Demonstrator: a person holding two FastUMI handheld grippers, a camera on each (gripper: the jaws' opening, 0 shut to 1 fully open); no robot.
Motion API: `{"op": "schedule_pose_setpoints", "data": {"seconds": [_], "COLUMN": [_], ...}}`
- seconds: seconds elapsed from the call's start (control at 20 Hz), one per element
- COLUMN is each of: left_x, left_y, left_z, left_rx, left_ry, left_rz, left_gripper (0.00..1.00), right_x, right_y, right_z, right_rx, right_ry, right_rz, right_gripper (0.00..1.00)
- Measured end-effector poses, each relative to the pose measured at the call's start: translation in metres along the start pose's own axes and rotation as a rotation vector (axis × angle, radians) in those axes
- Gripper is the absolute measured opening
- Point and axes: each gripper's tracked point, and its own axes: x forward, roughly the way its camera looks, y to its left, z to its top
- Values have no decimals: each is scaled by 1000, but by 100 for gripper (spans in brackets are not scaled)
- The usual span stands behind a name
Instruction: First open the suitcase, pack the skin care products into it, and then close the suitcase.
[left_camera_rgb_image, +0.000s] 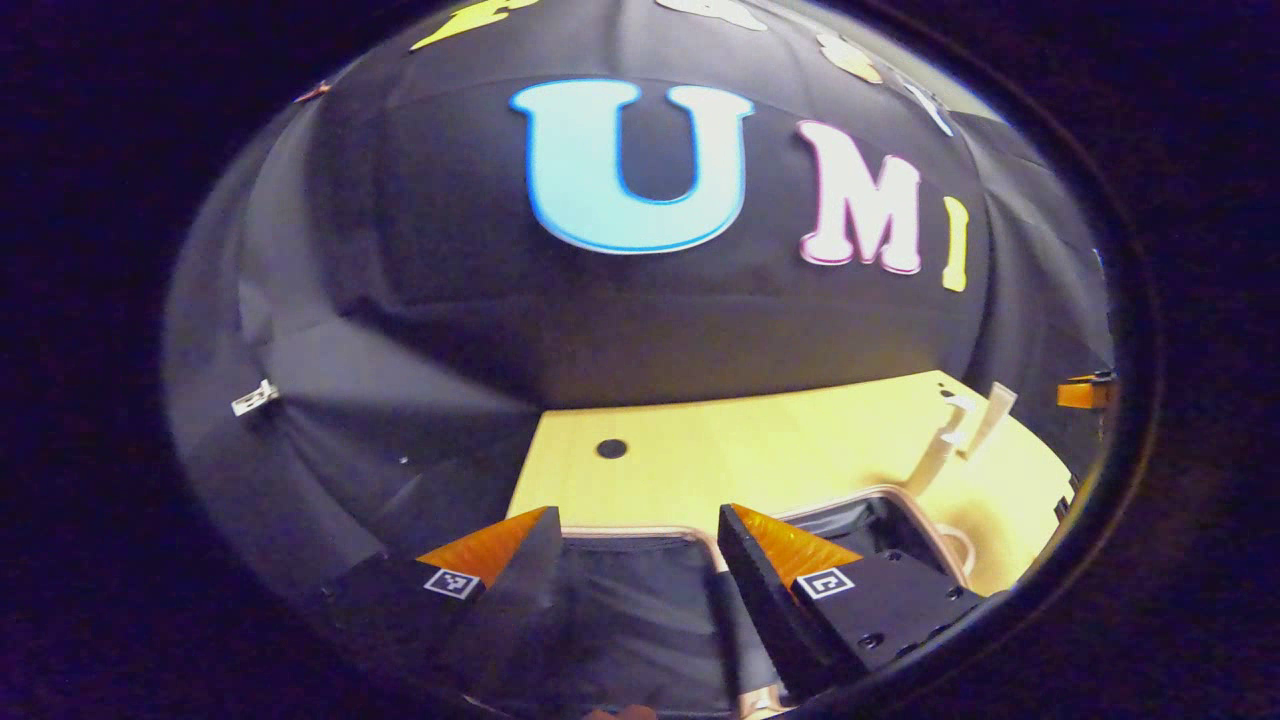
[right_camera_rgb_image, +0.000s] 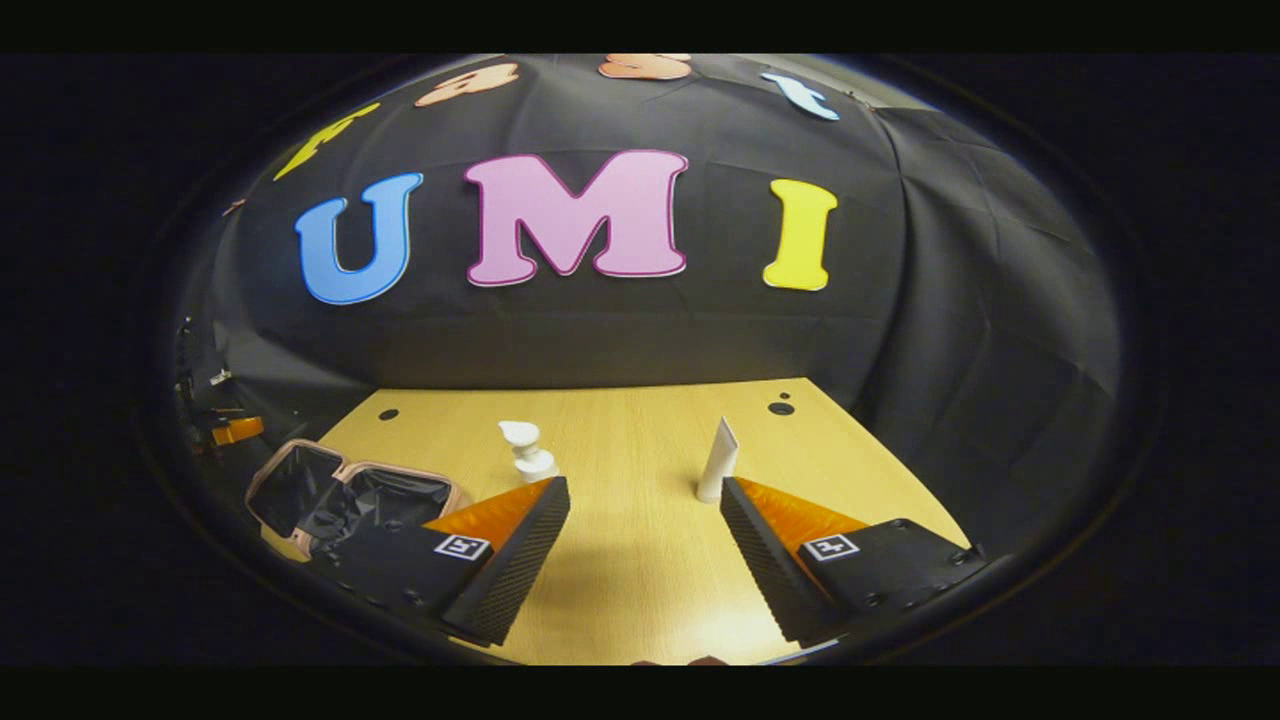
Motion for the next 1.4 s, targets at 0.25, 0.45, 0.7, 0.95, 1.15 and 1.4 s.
{"op": "schedule_pose_setpoints", "data": {"seconds": [0.25,0.45,0.7,0.95,1.15,1.4], "left_x": [19,46,98,146,185,227], "left_y": [-190,-277,-307,-328,-348,-349], "left_z": [-8,-13,-38,-51,-57,-69], "left_rx": [18,-17,-8,11,55,84], "left_ry": [68,125,219,249,250,263], "left_rz": [-258,-351,-311,-277,-256,-200], "left_gripper": [99,98,99,97,97,96], "right_x": [21,45,84,127,170,219], "right_y": [-11,-35,-58,-68,-77,-86], "right_z": [-14,-26,-47,-67,-83,-100], "right_rx": [12,-40,-47,-72,-31,41], "right_ry": [54,80,127,150,192,225], "right_rz": [-29,-60,-60,-16,28,41], "right_gripper": [97,97,98,98,94,97]}}
